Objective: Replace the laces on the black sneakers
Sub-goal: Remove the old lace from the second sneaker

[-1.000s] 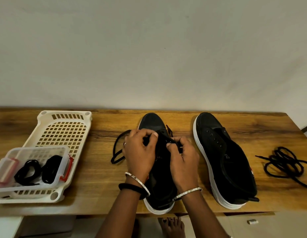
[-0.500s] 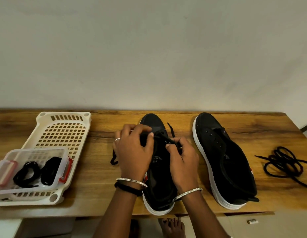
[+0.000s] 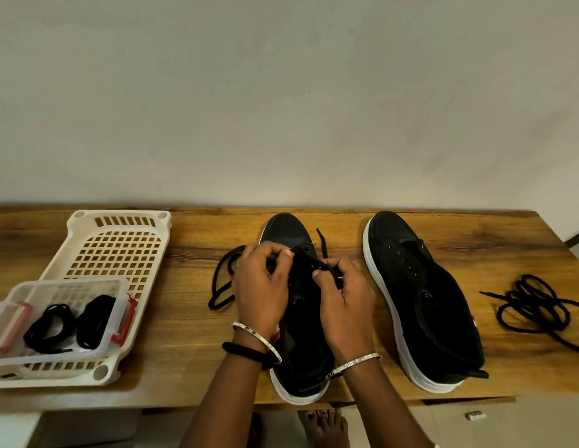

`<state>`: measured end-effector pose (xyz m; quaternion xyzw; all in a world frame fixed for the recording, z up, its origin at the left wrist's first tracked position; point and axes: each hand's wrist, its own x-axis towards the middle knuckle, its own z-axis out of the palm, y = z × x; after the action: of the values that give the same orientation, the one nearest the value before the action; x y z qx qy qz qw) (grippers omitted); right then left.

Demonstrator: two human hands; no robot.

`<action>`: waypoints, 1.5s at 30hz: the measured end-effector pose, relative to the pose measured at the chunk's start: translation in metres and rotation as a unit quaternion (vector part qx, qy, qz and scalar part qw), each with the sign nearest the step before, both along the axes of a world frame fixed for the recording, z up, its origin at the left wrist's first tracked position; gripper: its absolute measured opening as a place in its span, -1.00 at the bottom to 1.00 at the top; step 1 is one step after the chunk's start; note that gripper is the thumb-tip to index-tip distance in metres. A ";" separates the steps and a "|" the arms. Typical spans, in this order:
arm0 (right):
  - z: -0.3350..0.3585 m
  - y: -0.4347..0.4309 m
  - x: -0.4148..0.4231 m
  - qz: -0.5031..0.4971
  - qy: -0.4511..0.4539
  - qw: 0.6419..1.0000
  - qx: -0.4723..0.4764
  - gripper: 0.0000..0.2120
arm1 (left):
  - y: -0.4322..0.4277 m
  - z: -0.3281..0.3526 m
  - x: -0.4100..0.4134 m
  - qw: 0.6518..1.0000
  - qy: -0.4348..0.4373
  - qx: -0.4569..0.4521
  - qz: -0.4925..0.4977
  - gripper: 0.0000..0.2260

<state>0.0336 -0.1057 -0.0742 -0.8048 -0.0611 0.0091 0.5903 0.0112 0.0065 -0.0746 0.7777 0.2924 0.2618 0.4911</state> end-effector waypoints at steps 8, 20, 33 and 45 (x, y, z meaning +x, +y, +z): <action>-0.002 0.000 0.000 0.001 0.005 1.000 -0.004 -0.86 | 0.022 0.011 -0.010 0.912 -0.077 -0.391 0.099 -0.91; -0.001 -0.001 0.000 0.010 -0.003 1.000 -0.009 -0.91 | -0.002 0.009 -0.008 0.942 0.145 0.298 -0.049 -0.85; -0.001 -0.001 0.000 0.017 0.006 1.000 0.003 -0.87 | 0.014 0.013 -0.005 0.919 -0.132 -0.352 0.116 -0.84; 0.000 -0.001 0.000 0.019 0.005 1.000 0.003 -0.85 | 0.002 0.004 -0.008 0.952 0.115 0.284 -0.016 -0.87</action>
<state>0.0336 -0.1071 -0.0746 -0.8017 -0.0731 0.0241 0.5927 0.0031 0.0086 -0.0702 0.9146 0.2480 0.2346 0.2167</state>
